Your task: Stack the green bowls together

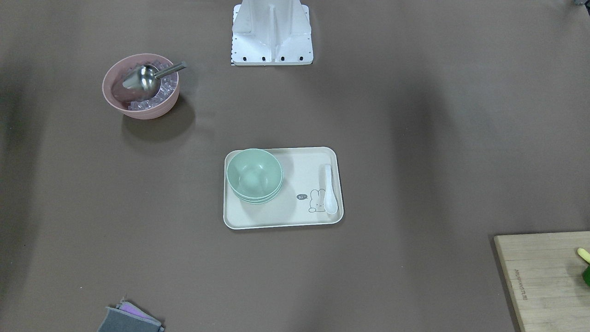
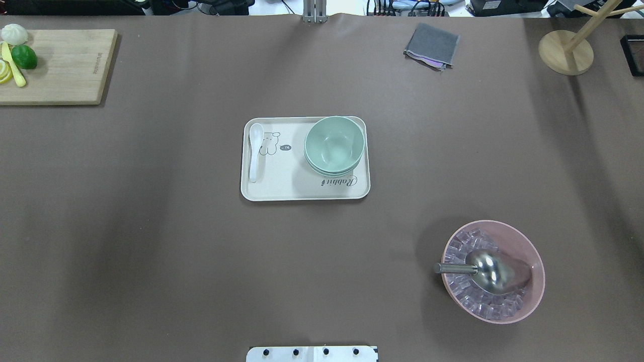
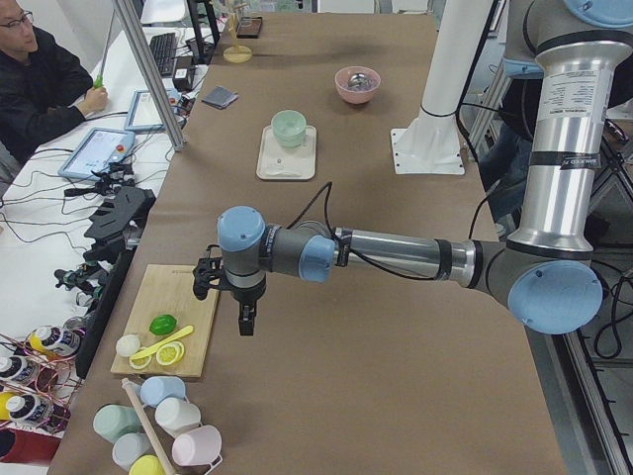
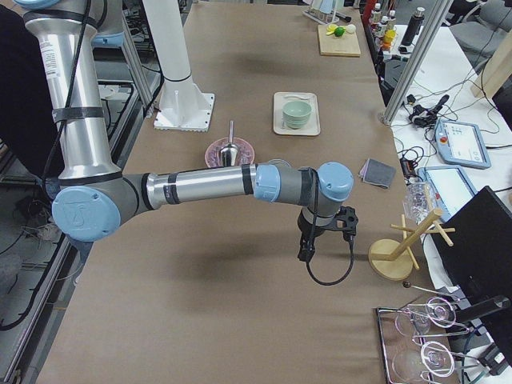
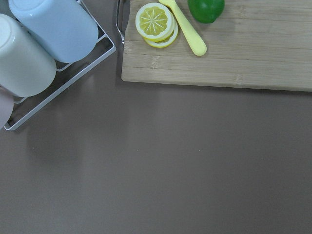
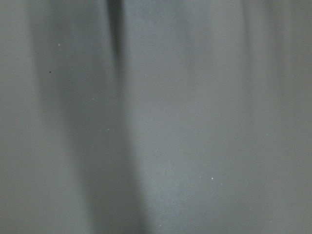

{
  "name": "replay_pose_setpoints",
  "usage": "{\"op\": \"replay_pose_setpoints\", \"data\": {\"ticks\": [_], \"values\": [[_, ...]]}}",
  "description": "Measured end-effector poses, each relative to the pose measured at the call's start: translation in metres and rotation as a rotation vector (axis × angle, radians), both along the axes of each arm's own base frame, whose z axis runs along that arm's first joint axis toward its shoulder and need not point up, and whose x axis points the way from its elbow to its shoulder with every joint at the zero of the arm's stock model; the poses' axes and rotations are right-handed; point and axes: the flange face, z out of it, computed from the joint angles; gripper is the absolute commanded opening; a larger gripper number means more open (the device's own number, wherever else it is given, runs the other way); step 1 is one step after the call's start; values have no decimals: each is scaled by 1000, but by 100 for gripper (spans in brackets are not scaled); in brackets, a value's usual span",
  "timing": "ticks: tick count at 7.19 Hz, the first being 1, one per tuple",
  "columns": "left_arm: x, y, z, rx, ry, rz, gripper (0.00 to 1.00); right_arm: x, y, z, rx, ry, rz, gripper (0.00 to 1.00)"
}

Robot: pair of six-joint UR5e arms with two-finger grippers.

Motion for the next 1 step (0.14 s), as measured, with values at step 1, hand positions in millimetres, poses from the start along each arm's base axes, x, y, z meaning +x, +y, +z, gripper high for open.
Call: {"op": "replay_pose_setpoints", "data": {"ticks": [1], "values": [[0,0,0,0,0,0,98,0,0,0,0,0,1,100]]}}
